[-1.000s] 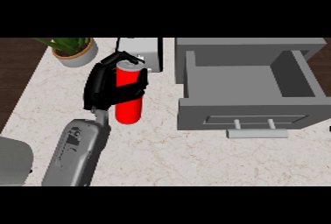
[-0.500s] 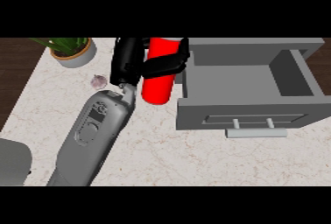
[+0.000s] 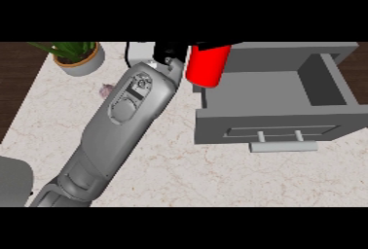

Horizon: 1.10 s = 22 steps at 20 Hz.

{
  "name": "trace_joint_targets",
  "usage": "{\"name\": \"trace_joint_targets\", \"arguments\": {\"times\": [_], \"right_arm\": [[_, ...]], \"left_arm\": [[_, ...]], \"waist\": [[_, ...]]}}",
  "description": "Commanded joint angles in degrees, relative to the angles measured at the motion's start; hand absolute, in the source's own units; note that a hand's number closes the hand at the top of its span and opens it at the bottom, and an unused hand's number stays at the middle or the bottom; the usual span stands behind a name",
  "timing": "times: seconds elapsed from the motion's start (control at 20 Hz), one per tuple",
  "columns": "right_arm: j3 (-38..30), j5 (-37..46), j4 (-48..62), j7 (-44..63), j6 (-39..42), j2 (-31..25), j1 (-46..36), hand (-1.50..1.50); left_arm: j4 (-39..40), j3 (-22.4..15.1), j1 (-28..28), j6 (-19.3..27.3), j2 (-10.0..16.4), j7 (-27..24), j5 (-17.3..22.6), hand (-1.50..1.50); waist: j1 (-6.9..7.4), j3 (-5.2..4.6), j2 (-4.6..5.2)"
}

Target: Pick up the can, place it into the drawer and close the drawer

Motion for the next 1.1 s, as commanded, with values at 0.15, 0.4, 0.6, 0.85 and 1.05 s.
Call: {"name": "trace_joint_targets", "arguments": {"times": [0.15,0.4,0.6,0.85,1.05], "right_arm": [[2.1,2.6,3.1,-2.3,0.1,0.8,-0.7,-1.50],[0.4,0.9,1.0,0.3,0.2,-0.1,-1.5,-1.50],[-0.7,-0.5,3.7,2.4,0.1,-2.1,-5.7,-1.50],[1.3,1.6,2.6,1.2,0.1,-0.4,-4.0,-1.50],[-1.2,0.3,4.7,1.2,-0.1,-2.1,-6.3,-1.50]], "left_arm": [[14.9,-0.9,-12.2,2.3,0.0,-2.7,5.2,1.50],[19.8,-3.3,-16.6,3.3,0.0,-3.4,8.9,1.50],[25.3,-6.7,-18.6,5.4,0.0,-6.4,13.0,1.50],[31.4,-7.6,-20.7,3.8,0.0,-10.3,15.1,1.50],[30.1,-12.4,-20.2,6.7,0.0,-8.6,20.3,1.50]], "waist": [[-0.93,0.04,0.34],[-0.93,0.02,0.25],[-2.09,0.07,0.62],[-2.75,0.08,0.87],[-2.98,0.10,0.62]]}}
